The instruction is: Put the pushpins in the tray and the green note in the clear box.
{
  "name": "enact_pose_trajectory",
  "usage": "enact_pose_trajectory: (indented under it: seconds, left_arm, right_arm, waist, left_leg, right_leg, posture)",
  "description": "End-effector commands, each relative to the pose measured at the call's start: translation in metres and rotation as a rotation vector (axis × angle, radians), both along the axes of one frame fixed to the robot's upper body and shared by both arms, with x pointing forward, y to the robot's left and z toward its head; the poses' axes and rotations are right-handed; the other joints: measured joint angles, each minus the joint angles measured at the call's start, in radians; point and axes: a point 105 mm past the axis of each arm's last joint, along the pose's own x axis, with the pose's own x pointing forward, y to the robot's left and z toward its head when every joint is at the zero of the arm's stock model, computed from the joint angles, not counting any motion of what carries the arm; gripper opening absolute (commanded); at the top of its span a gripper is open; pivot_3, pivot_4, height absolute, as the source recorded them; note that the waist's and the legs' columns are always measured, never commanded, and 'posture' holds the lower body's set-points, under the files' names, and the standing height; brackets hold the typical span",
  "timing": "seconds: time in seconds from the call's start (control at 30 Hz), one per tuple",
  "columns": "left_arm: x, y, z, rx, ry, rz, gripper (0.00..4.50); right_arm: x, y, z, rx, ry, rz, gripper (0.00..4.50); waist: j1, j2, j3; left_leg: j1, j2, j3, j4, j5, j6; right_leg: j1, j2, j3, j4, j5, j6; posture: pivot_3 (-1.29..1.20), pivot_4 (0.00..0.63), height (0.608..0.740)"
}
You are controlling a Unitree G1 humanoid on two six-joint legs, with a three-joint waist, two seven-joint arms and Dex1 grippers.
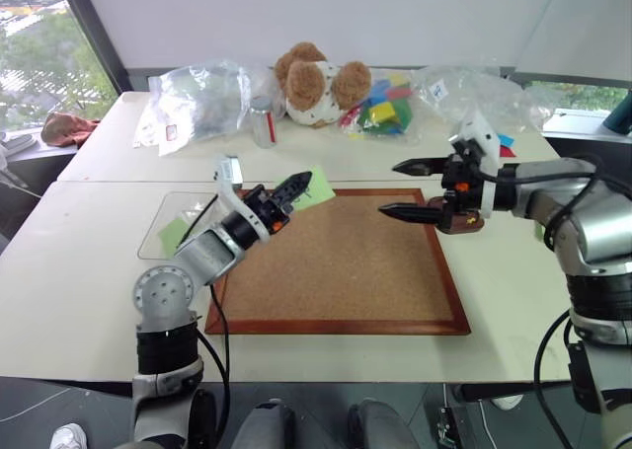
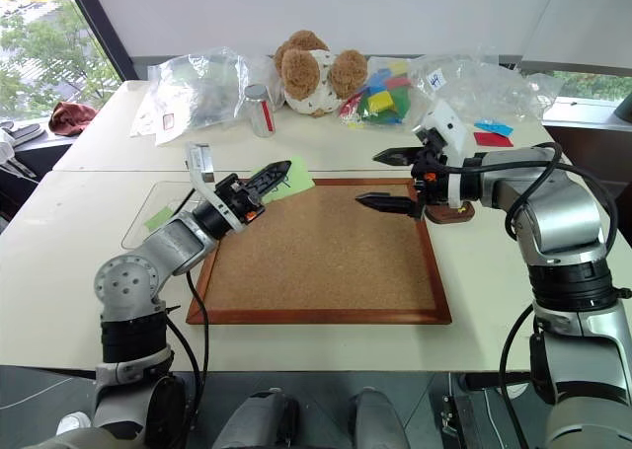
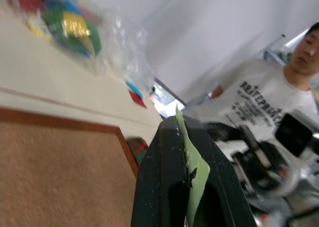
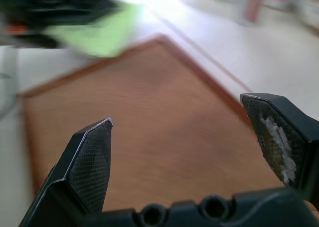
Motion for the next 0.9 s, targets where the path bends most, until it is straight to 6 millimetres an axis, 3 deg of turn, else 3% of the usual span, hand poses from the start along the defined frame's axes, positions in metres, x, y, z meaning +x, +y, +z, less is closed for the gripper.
enact_pose_trajectory:
  seconds: [0.03, 0.23, 0.4, 0.57, 0.77, 0.9]
  left_arm:
    - [-0.008, 0.016, 0.023, 0.065, -0.106, 0.163, 0.00]
    - [-0.010, 0.070, 0.031, 0.218, -0.133, 0.493, 0.00]
    - [-0.012, 0.126, 0.014, 0.504, -0.105, 0.659, 0.00]
    - [-0.003, 0.161, -0.004, 0.670, -0.041, 0.700, 0.00]
    - [0.011, 0.175, -0.023, 0.708, 0.028, 0.697, 0.00]
    - [0.017, 0.175, -0.035, 0.725, 0.062, 0.656, 1.27]
  right_arm:
    - [-0.012, 0.014, 0.004, -0.001, -0.019, 0.095, 4.49]
    - [-0.018, 0.024, -0.002, -0.025, -0.011, 0.179, 4.49]
    - [-0.012, 0.029, -0.006, -0.031, -0.017, 0.185, 4.49]
    - [-0.009, 0.031, -0.011, -0.035, -0.031, 0.178, 4.49]
    - [-0.010, 0.028, -0.014, -0.032, -0.034, 0.148, 4.49]
    - [-0.010, 0.027, -0.015, -0.034, -0.037, 0.131, 4.50]
  waist:
    - [0.000, 0.000, 0.000]
    - [-0.001, 0.000, 0.000]
    - [-0.003, 0.000, 0.000]
    - [0.004, -0.001, 0.001]
    - [0.002, -0.001, 0.001]
    - [0.001, -0.001, 0.001]
  left_leg:
    - [0.000, 0.000, 0.000, 0.000, 0.000, 0.000]
    - [0.000, 0.000, 0.000, -0.001, 0.000, 0.000]
    - [0.000, 0.000, 0.000, -0.001, 0.000, 0.000]
    - [0.000, 0.000, 0.000, -0.001, -0.001, 0.001]
    - [0.000, 0.000, 0.000, -0.002, -0.001, 0.002]
    - [0.000, 0.000, 0.000, -0.003, -0.001, 0.002]
  right_leg:
    - [0.000, 0.000, 0.000, 0.000, 0.000, 0.000]
    - [0.000, 0.000, 0.000, 0.000, 0.000, 0.000]
    - [-0.001, 0.000, 0.000, 0.000, 0.000, 0.000]
    - [0.001, -0.001, 0.000, -0.001, 0.000, 0.000]
    - [0.000, -0.001, 0.000, -0.002, 0.000, 0.000]
    - [-0.001, -0.001, 0.000, -0.002, 0.000, 0.000]
  posture:
    - [0.00, 0.150, 0.740]
    - [0.00, 0.150, 0.740]
    - [0.00, 0.150, 0.740]
    - [0.00, 0.150, 0.740]
    - [0.00, 0.150, 0.740]
    - [0.00, 0.150, 0.740]
